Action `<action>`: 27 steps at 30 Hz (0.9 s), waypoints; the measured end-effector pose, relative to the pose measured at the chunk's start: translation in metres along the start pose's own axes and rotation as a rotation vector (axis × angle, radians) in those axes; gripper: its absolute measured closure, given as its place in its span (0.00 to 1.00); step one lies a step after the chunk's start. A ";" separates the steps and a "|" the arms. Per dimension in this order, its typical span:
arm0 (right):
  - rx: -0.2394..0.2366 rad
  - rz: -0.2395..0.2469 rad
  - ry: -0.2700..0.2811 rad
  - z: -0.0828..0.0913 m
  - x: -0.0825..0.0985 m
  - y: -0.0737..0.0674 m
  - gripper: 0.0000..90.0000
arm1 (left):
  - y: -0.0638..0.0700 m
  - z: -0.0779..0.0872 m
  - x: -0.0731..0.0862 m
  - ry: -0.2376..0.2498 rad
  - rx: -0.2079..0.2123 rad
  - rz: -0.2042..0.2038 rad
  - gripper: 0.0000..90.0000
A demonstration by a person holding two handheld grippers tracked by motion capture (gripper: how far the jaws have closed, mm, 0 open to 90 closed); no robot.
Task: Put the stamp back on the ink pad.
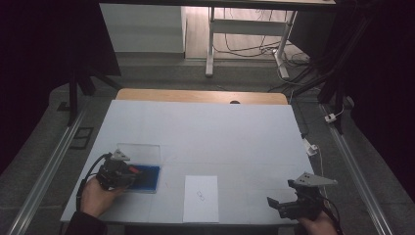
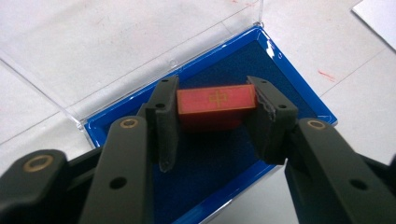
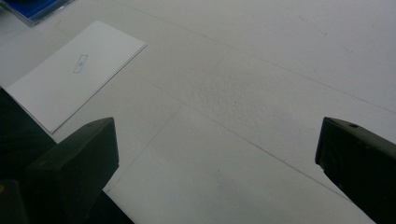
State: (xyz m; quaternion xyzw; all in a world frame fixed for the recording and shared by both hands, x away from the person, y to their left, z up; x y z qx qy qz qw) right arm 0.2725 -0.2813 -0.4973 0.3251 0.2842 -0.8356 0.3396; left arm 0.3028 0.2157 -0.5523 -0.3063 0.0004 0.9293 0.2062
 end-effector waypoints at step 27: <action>-0.001 0.001 0.001 0.000 0.000 0.000 0.00 | 0.001 0.005 -0.009 0.055 0.006 0.083 0.09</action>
Point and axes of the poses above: each handheld gripper's, and its own axes: z roughly backward along the jaws, x roughly out of its underside, y roughly to its right, the point moved 6 cm from there along -z, roughly forward along the jaws, and after that the axes turned 15 degrees about -x, right-handed, at the moved point
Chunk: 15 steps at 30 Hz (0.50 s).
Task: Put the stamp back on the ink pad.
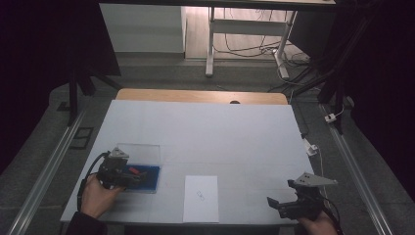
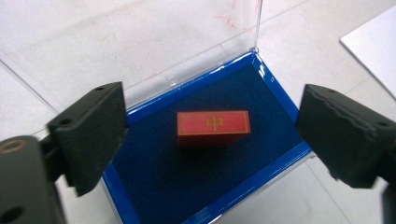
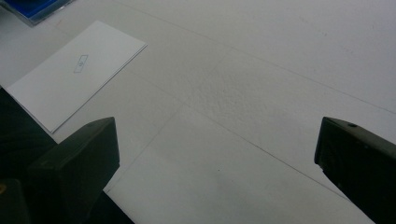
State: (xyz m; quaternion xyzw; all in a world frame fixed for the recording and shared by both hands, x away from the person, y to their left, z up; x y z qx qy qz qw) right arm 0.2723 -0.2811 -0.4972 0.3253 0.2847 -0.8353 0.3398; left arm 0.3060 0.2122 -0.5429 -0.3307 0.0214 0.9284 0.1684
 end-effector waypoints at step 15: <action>0.003 0.000 0.000 0.000 0.000 0.000 0.00 | 0.004 0.016 -0.006 0.093 0.069 0.028 0.00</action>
Point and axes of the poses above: each handheld gripper's, and its own axes: z roughly backward along the jaws, x roughly out of its underside, y roughly to its right, the point moved 6 cm from there along -z, roughly forward along the jaws, and after that the axes turned 15 degrees about -x, right-handed, at the moved point
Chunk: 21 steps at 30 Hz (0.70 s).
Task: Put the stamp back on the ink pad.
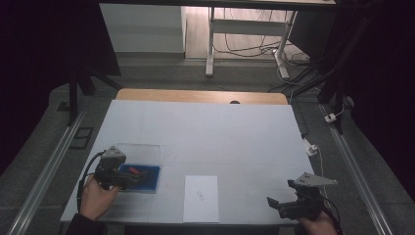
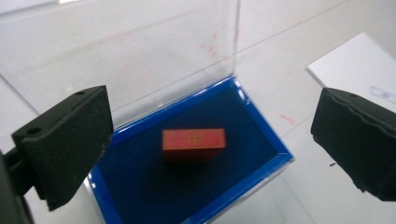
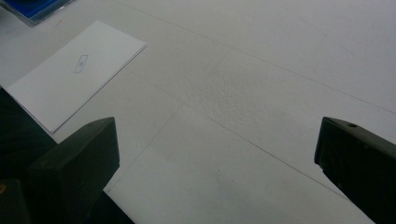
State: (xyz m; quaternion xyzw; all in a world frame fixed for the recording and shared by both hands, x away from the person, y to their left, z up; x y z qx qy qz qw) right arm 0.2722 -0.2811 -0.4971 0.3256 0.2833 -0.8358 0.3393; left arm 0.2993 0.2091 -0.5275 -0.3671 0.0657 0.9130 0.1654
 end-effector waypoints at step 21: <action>0.000 -0.002 -0.001 0.000 0.000 0.000 0.00 | 0.006 0.037 0.013 0.071 0.034 0.007 0.00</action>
Point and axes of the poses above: each handheld gripper's, and its own axes: z roughly backward along the jaws, x roughly out of its underside, y roughly to its right, the point moved 6 cm from there along -z, roughly forward along the jaws, and after that the axes turned 15 degrees about -x, right-handed, at the moved point
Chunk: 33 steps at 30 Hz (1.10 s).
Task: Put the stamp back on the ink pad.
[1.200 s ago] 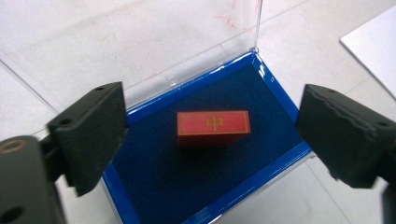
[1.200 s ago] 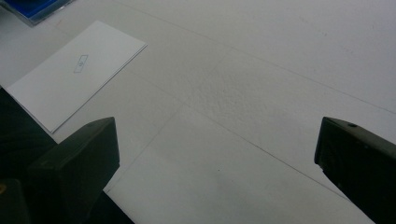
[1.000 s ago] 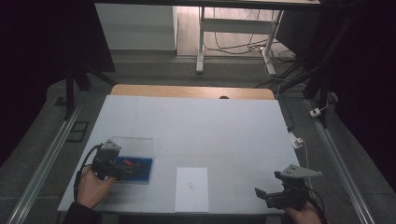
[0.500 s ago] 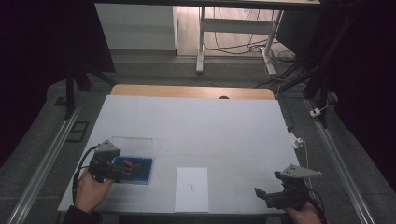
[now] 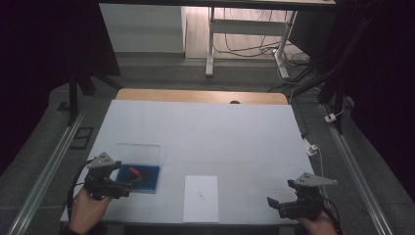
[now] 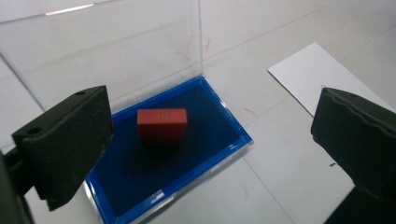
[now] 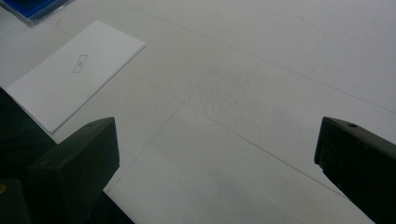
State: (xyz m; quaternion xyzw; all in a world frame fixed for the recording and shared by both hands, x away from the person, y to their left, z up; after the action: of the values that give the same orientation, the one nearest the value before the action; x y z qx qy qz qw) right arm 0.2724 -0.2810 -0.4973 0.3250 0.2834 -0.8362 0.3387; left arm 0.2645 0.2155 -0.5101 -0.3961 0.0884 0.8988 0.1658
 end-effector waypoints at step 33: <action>0.002 -0.002 0.000 0.000 0.000 0.000 0.00 | -0.011 0.042 0.052 -0.039 -0.045 0.067 0.00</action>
State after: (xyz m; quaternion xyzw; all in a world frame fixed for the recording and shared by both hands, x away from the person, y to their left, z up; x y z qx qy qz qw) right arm 0.2727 -0.2808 -0.4975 0.3253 0.2830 -0.8367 0.3377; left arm 0.2076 0.2500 -0.5208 -0.3790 0.0781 0.9131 0.1284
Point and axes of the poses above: each handheld gripper's, and its own axes: z roughly backward along the jaws, x roughly out of its underside, y roughly to its right, the point moved 6 cm from there along -z, roughly forward along the jaws, and after that the axes turned 15 degrees about -x, right-handed, at the moved point
